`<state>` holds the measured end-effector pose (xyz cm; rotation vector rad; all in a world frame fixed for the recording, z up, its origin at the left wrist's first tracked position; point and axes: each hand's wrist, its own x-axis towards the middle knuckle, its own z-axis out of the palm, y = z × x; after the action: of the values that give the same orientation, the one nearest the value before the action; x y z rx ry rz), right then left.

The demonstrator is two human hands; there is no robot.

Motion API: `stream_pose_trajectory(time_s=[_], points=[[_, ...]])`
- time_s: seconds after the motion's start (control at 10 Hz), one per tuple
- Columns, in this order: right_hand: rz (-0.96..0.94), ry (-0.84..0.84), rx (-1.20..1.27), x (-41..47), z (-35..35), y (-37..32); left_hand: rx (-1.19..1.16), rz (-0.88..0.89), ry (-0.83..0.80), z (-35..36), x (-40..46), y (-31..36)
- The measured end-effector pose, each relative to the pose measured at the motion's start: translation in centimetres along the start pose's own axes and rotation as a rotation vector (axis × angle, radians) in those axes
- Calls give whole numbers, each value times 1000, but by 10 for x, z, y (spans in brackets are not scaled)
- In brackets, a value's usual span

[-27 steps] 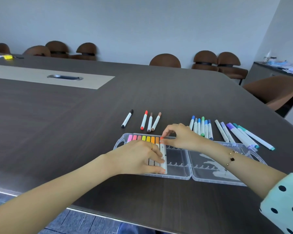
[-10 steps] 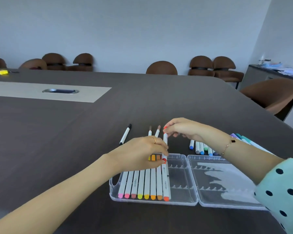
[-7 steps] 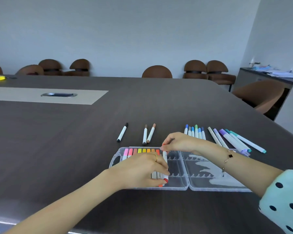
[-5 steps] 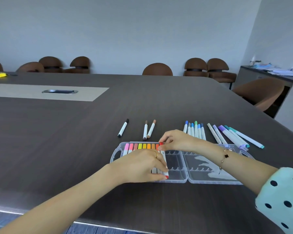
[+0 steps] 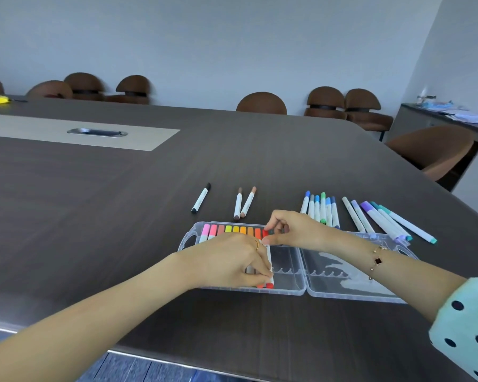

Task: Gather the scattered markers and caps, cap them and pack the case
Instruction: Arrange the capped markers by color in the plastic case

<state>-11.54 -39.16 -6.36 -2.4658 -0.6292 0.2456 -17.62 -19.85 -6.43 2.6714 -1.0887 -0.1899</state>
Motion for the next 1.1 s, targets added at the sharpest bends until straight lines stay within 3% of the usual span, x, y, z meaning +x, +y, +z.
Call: stream_pose_trajectory(time_s=[0.1, 0.3, 0.5, 0.7, 1.1], points=[[-30, -44, -106, 4, -7, -1, 1, 122, 71, -14, -14, 10], [-11, 154, -79, 37, -33, 10, 6, -15, 263, -30, -4, -23], [107, 120, -100, 95, -38, 30, 102, -154, 276, -37, 28, -68], [120, 78, -84, 142, -25, 39, 199, -169, 277, -25, 62, -96], [50, 93, -29, 116, -27, 33, 112, 13, 431, -24, 52, -63]])
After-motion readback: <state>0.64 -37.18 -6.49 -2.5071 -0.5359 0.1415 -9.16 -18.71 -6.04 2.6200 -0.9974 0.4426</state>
